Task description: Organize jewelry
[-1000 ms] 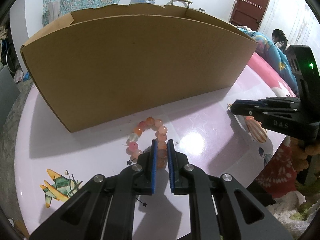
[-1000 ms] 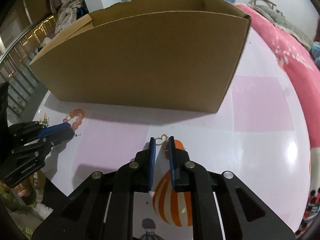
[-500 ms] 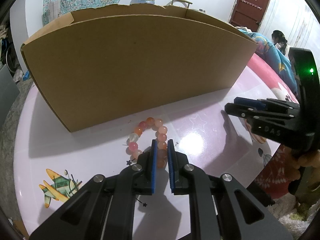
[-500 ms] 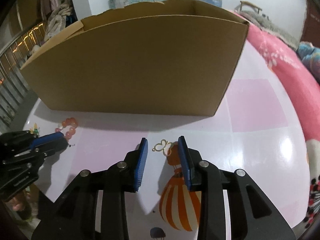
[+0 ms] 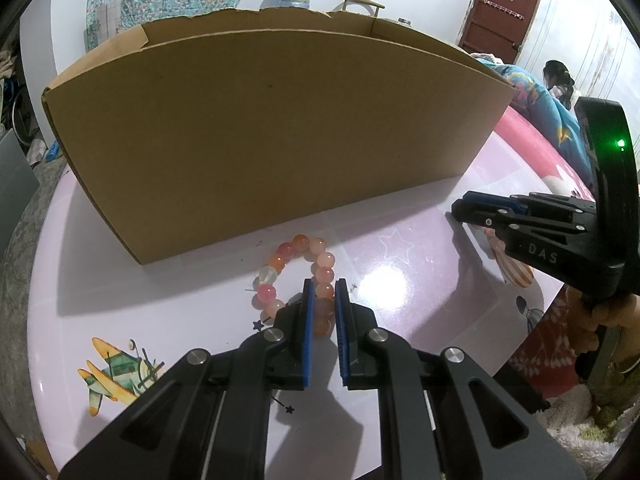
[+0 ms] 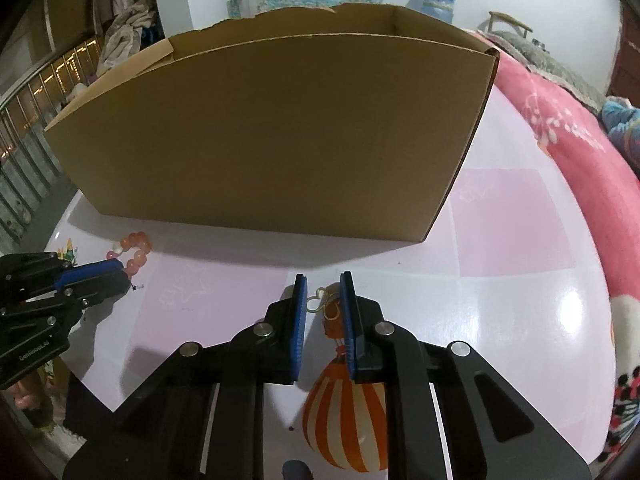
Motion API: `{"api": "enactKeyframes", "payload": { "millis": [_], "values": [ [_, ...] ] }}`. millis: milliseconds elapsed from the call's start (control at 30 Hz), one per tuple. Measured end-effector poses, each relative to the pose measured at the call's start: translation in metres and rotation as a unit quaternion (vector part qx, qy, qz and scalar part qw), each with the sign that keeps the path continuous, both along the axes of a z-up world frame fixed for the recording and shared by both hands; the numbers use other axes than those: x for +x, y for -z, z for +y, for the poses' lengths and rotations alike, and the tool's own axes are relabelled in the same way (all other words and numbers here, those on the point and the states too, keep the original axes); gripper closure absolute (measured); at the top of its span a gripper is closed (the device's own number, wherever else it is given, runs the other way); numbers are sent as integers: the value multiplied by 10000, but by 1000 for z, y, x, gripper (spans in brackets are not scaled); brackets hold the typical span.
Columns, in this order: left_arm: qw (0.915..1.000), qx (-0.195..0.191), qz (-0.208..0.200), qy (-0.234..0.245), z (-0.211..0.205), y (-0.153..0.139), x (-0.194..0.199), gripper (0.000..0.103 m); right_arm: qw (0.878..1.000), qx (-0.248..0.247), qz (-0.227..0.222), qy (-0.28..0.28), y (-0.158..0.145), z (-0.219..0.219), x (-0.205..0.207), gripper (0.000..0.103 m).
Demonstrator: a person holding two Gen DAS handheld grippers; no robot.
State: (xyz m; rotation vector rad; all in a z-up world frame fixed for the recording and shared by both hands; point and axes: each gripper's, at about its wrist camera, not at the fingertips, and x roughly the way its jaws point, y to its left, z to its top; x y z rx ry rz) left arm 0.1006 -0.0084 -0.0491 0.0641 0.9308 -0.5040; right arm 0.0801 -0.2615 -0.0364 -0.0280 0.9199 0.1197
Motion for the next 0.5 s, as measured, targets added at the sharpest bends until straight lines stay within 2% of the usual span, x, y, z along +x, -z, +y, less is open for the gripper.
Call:
{"api": "enactKeyframes", "payload": {
  "millis": [33,333,433,500],
  "values": [
    [10000,0,-1,-3,0,0,0,93,10000,25,0,-3,0,-1,0,94],
    [10000,18,-7,1,0,1,0,93,9998,181,59,-66,-9,-13,-4,98],
    [10000,17,-5,-4,0,1,1,93,9993,283,217,-90,-12,-17,-5,95],
    [10000,5,-7,-14,0,1,1,93,9983,308,473,-137,-12,-18,-4,85]
  ]
}}
